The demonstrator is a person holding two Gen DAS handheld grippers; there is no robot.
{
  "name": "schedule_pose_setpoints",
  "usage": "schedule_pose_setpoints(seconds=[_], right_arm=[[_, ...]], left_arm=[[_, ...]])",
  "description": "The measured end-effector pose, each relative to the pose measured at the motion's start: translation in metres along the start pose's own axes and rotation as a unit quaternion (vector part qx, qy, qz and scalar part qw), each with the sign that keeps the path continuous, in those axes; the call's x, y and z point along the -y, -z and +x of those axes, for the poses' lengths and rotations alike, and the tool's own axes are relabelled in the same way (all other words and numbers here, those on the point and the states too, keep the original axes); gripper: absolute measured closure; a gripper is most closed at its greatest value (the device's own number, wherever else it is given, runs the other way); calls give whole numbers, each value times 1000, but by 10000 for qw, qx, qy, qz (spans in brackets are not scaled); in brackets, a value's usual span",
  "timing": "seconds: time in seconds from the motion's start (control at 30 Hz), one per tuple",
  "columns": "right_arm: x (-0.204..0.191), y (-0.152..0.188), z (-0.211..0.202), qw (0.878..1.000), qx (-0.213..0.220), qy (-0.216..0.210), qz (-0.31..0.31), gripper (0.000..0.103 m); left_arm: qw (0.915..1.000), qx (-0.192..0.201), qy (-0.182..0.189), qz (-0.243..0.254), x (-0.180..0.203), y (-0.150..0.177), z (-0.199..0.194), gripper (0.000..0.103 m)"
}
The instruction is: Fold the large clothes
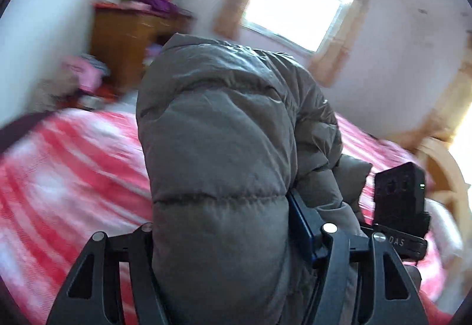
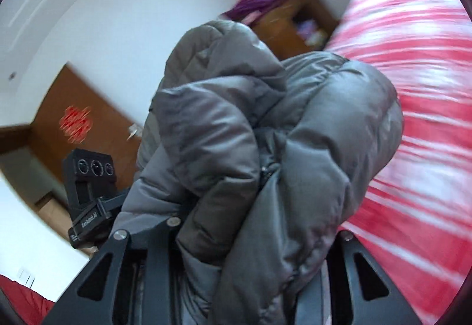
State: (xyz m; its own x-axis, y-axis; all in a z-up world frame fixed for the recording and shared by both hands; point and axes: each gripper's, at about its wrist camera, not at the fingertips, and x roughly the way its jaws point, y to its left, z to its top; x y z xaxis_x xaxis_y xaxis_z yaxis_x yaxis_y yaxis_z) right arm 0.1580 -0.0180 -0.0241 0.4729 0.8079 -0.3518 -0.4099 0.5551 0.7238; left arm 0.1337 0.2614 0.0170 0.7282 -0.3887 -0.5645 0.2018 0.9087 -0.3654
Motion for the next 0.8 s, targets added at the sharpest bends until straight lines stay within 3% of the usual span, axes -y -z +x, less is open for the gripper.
schedule_pose_setpoints(seconds=[0.07,0.1,0.23,0.33,0.53,0.67,0.8], right_arm=[[-6,-9,45,9996,-187,-167,-132,68],[-10,-13,88,9986,-404,-287,-198,68],[-2,-11,131,9973,-674,-119,-279,68],[20,-15,158,9968,-804,22,-33,68],[43,-16,170,9946,-961,337,204,64],[37,-23,153,9914,-1101,696,128,48],[11,-47,106,9865,-1034,1248,-249,48]], left_arm=[[9989,17,-457,-88,-22,-7,4,39],[9974,-22,-703,-163,-38,-8,12,39],[9915,-339,-1098,-616,-76,5,42,39],[9889,-351,-1231,-751,-89,12,53,39],[9841,-485,-1483,-847,-103,22,72,30],[9850,-461,-1453,-803,-112,20,69,26],[9828,-357,-1666,-711,-114,22,73,25]])
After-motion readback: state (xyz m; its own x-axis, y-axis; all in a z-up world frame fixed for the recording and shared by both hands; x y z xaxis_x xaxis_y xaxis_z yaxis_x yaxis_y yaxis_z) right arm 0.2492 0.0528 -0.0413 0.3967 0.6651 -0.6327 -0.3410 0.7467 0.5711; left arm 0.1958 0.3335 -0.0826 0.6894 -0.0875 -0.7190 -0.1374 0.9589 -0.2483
